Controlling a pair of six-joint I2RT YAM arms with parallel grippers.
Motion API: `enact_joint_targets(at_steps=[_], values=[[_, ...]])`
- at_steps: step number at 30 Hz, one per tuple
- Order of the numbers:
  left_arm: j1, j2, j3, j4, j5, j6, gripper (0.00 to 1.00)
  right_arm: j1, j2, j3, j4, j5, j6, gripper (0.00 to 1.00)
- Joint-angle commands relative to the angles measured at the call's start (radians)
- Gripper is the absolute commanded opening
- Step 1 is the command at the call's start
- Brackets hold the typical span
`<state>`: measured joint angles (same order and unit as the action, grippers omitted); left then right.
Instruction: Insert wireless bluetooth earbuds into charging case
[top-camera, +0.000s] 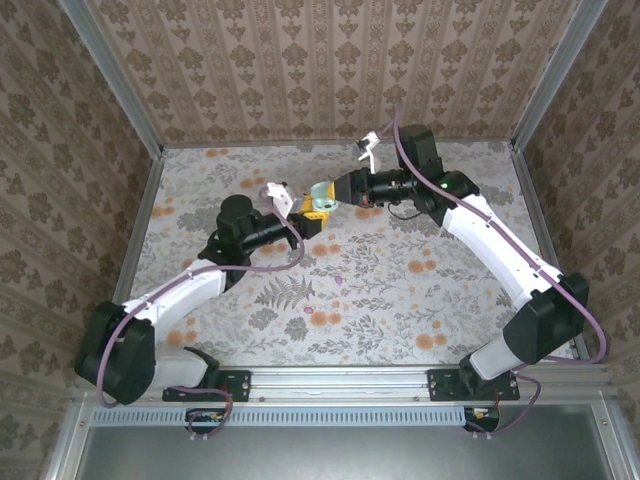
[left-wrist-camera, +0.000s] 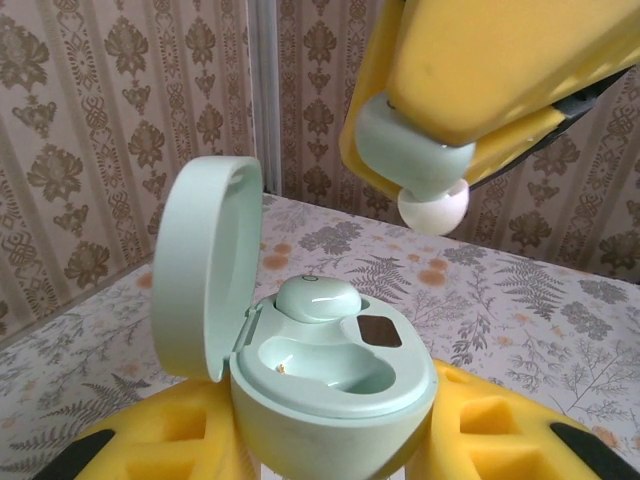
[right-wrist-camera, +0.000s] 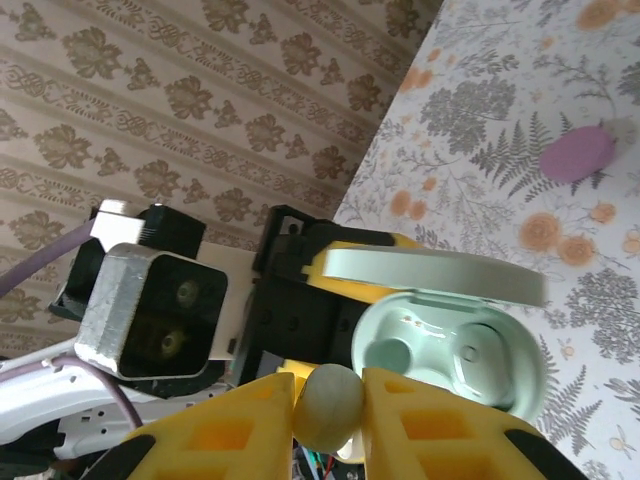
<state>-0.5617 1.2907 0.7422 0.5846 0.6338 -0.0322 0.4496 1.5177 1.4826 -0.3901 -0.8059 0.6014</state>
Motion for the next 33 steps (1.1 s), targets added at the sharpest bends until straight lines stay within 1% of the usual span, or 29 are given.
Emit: enact_joint_targets(at_steps=[1, 12, 19, 28, 33], values=[[-0.011, 0.016, 0.043, 0.070, 0.040, 0.002, 0.31, 0.017, -0.014, 0.003, 0.032, -0.023, 0.006, 0.25], [-0.015, 0.011, 0.034, 0.083, 0.028, -0.015, 0.31, 0.045, 0.018, 0.008, 0.011, 0.054, -0.026, 0.25], [-0.015, 0.010, 0.032, 0.093, 0.032, -0.023, 0.31, 0.052, 0.041, 0.009, 0.012, 0.081, -0.032, 0.25], [-0.015, 0.004, 0.031, 0.098, 0.040, -0.028, 0.31, 0.059, 0.051, 0.008, 0.003, 0.147, -0.043, 0.25], [-0.015, -0.001, 0.034, 0.100, 0.038, -0.029, 0.31, 0.066, 0.052, 0.010, 0.005, 0.153, -0.044, 0.25]])
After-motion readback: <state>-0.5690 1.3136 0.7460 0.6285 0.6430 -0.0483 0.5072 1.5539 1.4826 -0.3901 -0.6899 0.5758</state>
